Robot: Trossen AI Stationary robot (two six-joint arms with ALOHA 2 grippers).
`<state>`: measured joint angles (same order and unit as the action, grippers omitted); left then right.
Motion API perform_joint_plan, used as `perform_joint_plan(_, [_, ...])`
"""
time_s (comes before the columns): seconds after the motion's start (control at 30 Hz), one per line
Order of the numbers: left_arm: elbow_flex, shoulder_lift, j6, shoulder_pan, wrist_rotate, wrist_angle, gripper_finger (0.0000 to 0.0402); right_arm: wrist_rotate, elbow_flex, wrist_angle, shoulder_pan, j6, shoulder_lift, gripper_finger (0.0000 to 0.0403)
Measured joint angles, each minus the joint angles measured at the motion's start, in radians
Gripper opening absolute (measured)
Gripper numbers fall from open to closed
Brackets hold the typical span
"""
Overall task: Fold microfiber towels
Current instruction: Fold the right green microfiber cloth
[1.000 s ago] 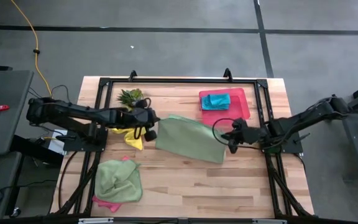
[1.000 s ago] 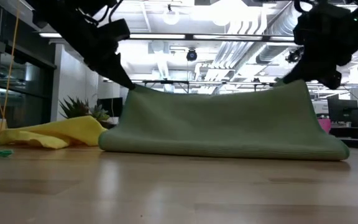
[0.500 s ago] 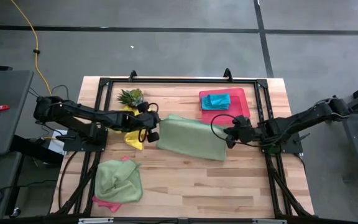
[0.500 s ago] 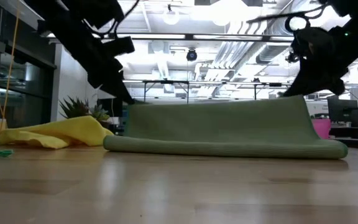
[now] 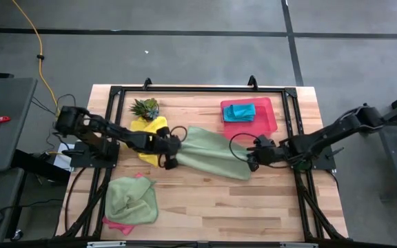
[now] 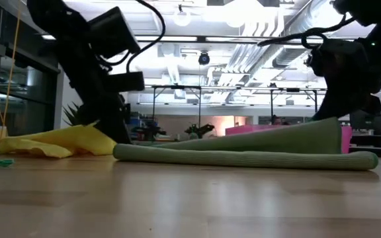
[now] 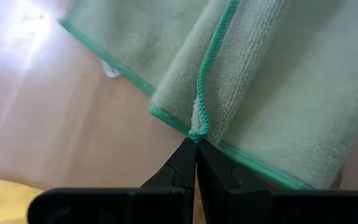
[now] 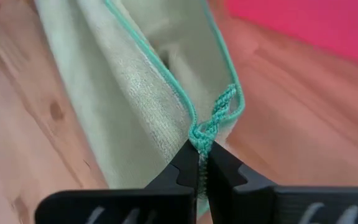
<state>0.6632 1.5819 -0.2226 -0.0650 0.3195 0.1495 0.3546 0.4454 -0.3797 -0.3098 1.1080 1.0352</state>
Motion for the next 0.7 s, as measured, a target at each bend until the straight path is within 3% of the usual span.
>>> perform_joint_plan(0.23, [0.000, -0.012, 0.024, 0.023, 0.090, -0.014, 0.0000, 0.002, 0.000, 0.024, -0.020, 0.044, 0.041, 0.0000])
perform_joint_plan(0.33, [0.000, -0.033, 0.084, -0.016, 0.138, -0.066, 0.0000, 0.011, 0.000, 0.022, -0.013, 0.064, 0.032, 0.0000])
perform_joint_plan(0.7, [-0.001, -0.028, 0.241, -0.202, 0.135, -0.292, 0.0004, 0.026, 0.000, 0.024, 0.002, 0.098, 0.030, 0.0000])
